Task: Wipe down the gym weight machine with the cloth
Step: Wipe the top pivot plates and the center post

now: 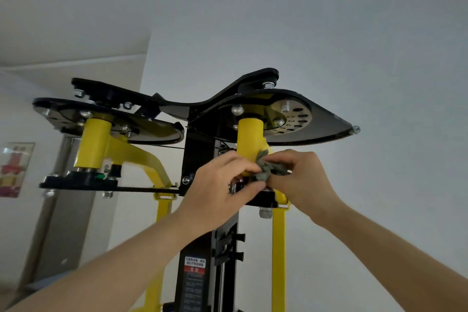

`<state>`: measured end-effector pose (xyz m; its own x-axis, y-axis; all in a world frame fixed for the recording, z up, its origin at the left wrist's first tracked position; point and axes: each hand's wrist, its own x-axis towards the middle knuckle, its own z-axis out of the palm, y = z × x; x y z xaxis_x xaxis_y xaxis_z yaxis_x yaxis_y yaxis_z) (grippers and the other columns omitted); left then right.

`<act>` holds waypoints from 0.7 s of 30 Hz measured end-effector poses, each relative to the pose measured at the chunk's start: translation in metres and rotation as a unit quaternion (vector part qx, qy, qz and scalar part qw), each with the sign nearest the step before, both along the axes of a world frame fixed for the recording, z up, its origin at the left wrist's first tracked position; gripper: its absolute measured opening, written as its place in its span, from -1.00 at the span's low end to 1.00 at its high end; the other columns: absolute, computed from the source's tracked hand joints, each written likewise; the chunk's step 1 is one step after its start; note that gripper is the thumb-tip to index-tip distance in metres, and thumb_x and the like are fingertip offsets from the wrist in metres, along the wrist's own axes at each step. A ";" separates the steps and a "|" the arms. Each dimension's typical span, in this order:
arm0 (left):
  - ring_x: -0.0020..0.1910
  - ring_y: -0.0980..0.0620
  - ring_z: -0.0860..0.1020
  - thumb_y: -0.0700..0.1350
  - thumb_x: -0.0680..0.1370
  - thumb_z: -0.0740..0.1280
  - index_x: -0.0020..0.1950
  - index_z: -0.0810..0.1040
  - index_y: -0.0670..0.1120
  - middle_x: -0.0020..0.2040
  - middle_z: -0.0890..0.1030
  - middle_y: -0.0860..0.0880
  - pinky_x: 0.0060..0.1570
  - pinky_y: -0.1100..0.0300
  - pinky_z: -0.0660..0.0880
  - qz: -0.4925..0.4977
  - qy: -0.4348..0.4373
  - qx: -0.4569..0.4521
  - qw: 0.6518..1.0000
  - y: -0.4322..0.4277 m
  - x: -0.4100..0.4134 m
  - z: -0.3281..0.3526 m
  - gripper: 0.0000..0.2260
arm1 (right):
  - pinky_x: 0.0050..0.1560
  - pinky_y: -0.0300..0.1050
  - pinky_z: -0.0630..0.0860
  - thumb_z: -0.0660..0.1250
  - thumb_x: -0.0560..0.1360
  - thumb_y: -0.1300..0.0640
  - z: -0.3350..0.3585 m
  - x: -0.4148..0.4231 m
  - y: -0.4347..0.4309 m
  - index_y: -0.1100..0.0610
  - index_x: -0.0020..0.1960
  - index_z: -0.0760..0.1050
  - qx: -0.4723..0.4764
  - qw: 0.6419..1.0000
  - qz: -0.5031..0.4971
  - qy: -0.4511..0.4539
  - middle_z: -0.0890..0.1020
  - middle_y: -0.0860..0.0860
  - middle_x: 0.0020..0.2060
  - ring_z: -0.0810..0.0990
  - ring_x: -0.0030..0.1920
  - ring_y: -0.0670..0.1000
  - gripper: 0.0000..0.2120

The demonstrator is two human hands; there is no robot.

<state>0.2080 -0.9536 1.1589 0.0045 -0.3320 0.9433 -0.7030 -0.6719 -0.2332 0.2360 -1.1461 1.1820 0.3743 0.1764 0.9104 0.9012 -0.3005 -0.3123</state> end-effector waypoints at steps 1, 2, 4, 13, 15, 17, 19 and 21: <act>-0.09 0.17 0.58 -0.06 0.53 0.49 0.05 0.68 -0.08 -0.06 0.60 0.12 -0.10 0.31 0.51 -0.012 0.000 -0.015 1.000 0.002 0.003 0.003 -0.85 | -0.04 -0.31 0.57 0.57 0.36 0.22 0.001 -0.003 0.002 -0.07 0.02 0.70 -0.004 1.000 -0.021 -0.014 0.67 -0.16 -0.08 0.62 -0.05 -0.20 -0.70; -0.14 0.17 0.58 -0.09 0.52 0.50 0.00 0.68 -0.08 -0.11 0.60 0.12 -0.16 0.31 0.51 -0.016 -0.005 -0.030 0.999 0.005 0.005 0.007 -0.90 | 0.01 -0.27 0.57 0.57 0.36 0.20 0.003 -0.006 0.005 -0.07 0.05 0.69 -0.006 0.999 -0.041 -0.029 0.66 -0.16 -0.05 0.61 -0.03 -0.20 -0.69; -0.21 0.14 0.58 -0.14 0.50 0.51 -0.07 0.68 -0.08 -0.18 0.62 0.11 -0.23 0.25 0.53 -0.015 -0.009 -0.072 0.997 0.012 0.009 0.018 -0.95 | 0.08 -0.17 0.58 0.58 0.35 0.16 0.009 -0.010 0.011 -0.08 0.10 0.67 0.000 0.996 -0.066 -0.052 0.65 -0.17 0.00 0.60 0.02 -0.20 -0.65; -0.28 0.16 0.59 -0.10 0.48 0.50 -0.14 0.68 -0.04 -0.31 0.62 0.14 -0.22 0.20 0.52 -0.020 0.065 -0.243 0.968 0.041 0.040 0.054 -0.95 | 0.04 -0.26 0.62 0.52 0.44 0.26 0.027 -0.015 0.032 0.10 0.17 0.65 0.052 0.991 -0.093 -0.083 0.68 -0.07 0.03 0.66 0.01 -0.17 -0.69; -0.27 0.14 0.58 -0.14 0.47 0.50 -0.13 0.66 -0.03 -0.29 0.61 0.14 -0.20 0.09 0.57 -0.046 0.077 -0.230 0.969 0.038 0.046 0.047 -0.95 | -0.06 -0.33 0.61 0.52 0.43 0.29 0.019 -0.018 0.034 0.06 0.01 0.69 0.056 0.988 -0.117 -0.081 0.68 -0.07 -0.03 0.65 -0.07 -0.19 -0.80; -0.24 0.12 0.57 -0.20 0.46 0.50 -0.09 0.62 0.00 -0.22 0.59 0.13 -0.20 0.06 0.57 -0.084 0.062 -0.195 0.975 0.033 0.048 0.036 -0.87 | -0.10 -0.26 0.63 0.55 0.40 0.27 0.008 -0.021 0.032 0.01 -0.10 0.71 0.038 0.986 -0.147 -0.076 0.67 -0.09 -0.10 0.66 -0.12 -0.14 -0.81; -0.18 0.11 0.56 -0.29 0.44 0.49 -0.05 0.57 0.00 -0.14 0.57 0.14 -0.21 0.20 0.55 -0.121 0.055 -0.164 0.978 0.029 0.047 0.025 -0.77 | -0.12 -0.10 0.65 0.57 0.37 0.24 -0.001 -0.026 0.029 0.01 -0.14 0.72 -0.002 0.981 -0.183 -0.069 0.67 -0.11 -0.15 0.66 -0.16 -0.10 -0.85; -0.15 0.11 0.58 -0.36 0.41 0.47 -0.02 0.58 -0.03 -0.09 0.59 0.13 -0.20 0.27 0.56 -0.155 0.060 -0.149 0.975 0.027 0.046 0.017 -0.72 | -0.11 -0.01 0.65 0.56 0.37 0.21 -0.007 -0.032 0.027 -0.01 -0.15 0.73 -0.039 0.975 -0.208 -0.062 0.67 -0.12 -0.18 0.65 -0.18 -0.08 -0.86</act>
<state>0.2535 -0.9261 1.1756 0.0641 -0.0469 0.9968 -0.8929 -0.4488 0.0363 0.2039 -1.1191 1.1750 0.3167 0.1038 0.9428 0.7259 -0.6664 -0.1705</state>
